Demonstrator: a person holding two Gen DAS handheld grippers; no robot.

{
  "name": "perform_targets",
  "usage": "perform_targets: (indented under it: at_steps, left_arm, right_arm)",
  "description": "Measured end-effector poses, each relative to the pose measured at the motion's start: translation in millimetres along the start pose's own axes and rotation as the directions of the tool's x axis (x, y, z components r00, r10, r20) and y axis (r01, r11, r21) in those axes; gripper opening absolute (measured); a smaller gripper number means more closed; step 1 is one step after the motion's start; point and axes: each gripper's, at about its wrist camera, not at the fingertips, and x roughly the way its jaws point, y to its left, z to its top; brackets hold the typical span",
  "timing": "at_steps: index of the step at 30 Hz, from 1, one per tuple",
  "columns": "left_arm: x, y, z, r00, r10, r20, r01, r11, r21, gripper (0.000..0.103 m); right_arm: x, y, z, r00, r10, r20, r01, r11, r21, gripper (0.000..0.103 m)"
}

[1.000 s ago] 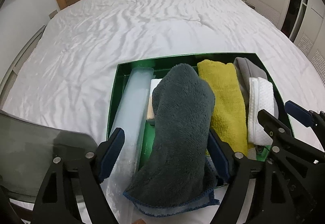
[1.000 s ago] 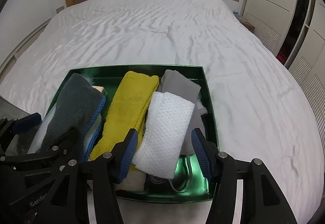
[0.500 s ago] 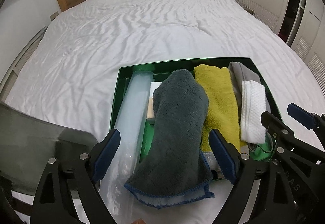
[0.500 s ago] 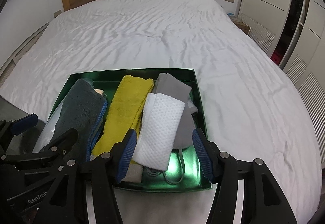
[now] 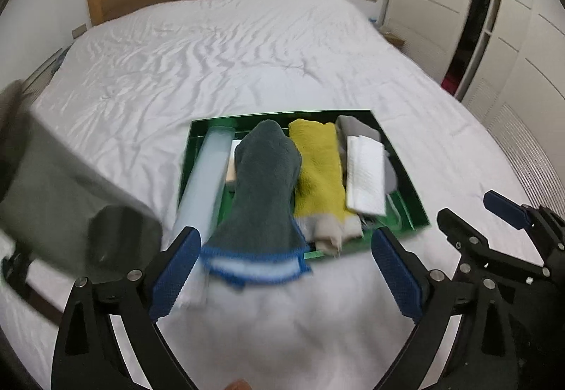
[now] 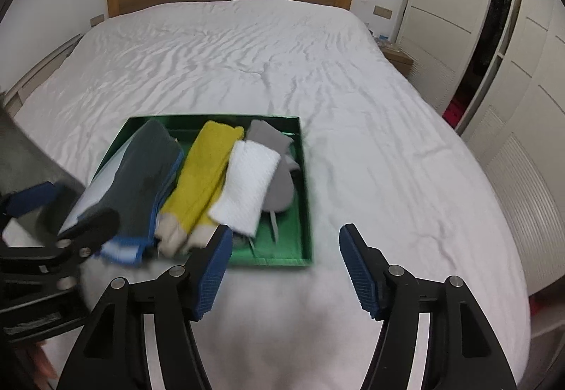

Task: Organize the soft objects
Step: 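Move both open tools away from the tray toward the hair tie and sponge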

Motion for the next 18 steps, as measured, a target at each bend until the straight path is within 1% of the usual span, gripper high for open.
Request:
perform_targets:
  at_steps: [4,6,10,11,13,15,16,17,18]
  left_arm:
    - [-31,25,-17,1.000,-0.006,0.000,0.006,0.999,-0.032,0.095]
    - [-49,49,-29,1.000,-0.017,-0.016,0.015,0.997,-0.076,0.095]
    - [-90,100,-60,1.000,-0.012,-0.014,0.010,0.994,-0.111,0.095]
    - [-102,118,-71,1.000,-0.007,-0.018,0.005,0.994,-0.108,0.095]
    - [-119,144,-87,1.000,0.018,-0.025,-0.020,0.996,-0.086,0.095]
    - [-139,181,-108,0.998,0.059,-0.033,-0.061,0.995,-0.073,0.095]
    - [-149,197,-117,0.996,0.080,-0.033,-0.082,0.994,-0.070,0.095]
    - [-162,221,-130,0.994,0.108,-0.034,-0.110,0.992,-0.063,0.095]
    - [-171,236,-139,0.991,0.125,-0.038,-0.127,0.990,-0.060,0.095]
  right_arm:
    - [-42,9,-23,1.000,-0.017,-0.018,0.017,1.000,-0.009,0.063]
    - [-60,18,-33,0.999,-0.026,-0.028,0.026,1.000,-0.017,0.063]
    - [-106,55,-58,0.998,-0.005,-0.056,0.004,1.000,-0.017,0.063]
    - [-119,71,-64,0.998,0.005,-0.060,-0.006,1.000,-0.019,0.063]
    - [-142,98,-73,0.997,0.040,-0.069,-0.040,0.999,-0.003,0.063]
    - [-162,129,-79,0.995,0.067,-0.074,-0.067,0.998,-0.008,0.063]
    - [-176,152,-82,0.994,0.084,-0.070,-0.085,0.996,-0.014,0.063]
    - [-185,163,-84,0.993,0.098,-0.069,-0.099,0.995,-0.011,0.063]
    - [-195,177,-87,0.991,0.118,-0.068,-0.118,0.993,-0.006,0.063]
